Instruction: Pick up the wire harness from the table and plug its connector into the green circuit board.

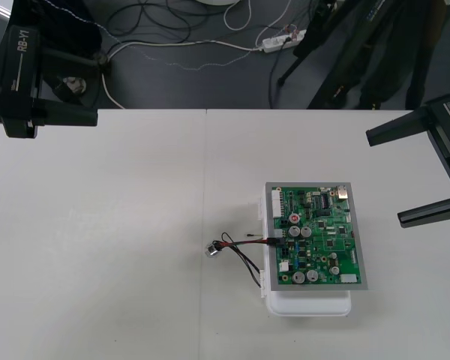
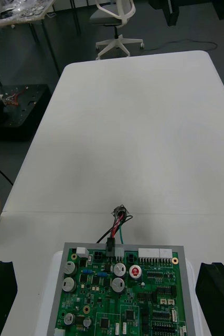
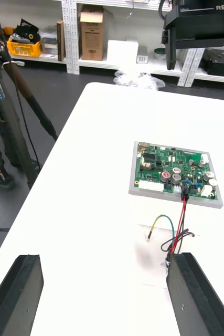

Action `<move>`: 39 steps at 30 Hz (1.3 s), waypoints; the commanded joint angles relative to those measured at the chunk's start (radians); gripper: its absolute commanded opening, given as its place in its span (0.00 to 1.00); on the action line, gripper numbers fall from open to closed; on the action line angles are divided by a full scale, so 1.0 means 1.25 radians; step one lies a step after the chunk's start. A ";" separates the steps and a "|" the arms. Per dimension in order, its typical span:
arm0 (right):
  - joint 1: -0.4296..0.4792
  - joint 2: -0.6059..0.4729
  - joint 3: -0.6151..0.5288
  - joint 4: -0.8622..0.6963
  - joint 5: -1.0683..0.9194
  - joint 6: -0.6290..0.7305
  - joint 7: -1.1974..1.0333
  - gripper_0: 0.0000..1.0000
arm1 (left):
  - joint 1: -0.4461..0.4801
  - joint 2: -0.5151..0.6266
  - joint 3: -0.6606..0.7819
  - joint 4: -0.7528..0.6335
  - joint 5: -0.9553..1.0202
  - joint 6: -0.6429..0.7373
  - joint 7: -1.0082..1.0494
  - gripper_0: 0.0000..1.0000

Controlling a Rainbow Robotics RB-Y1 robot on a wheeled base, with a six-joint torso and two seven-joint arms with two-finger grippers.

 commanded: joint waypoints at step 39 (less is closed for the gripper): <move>0.016 -0.031 -0.031 -0.005 -0.013 0.007 0.048 1.00 | -0.011 0.036 0.026 -0.010 0.011 -0.025 -0.034 0.70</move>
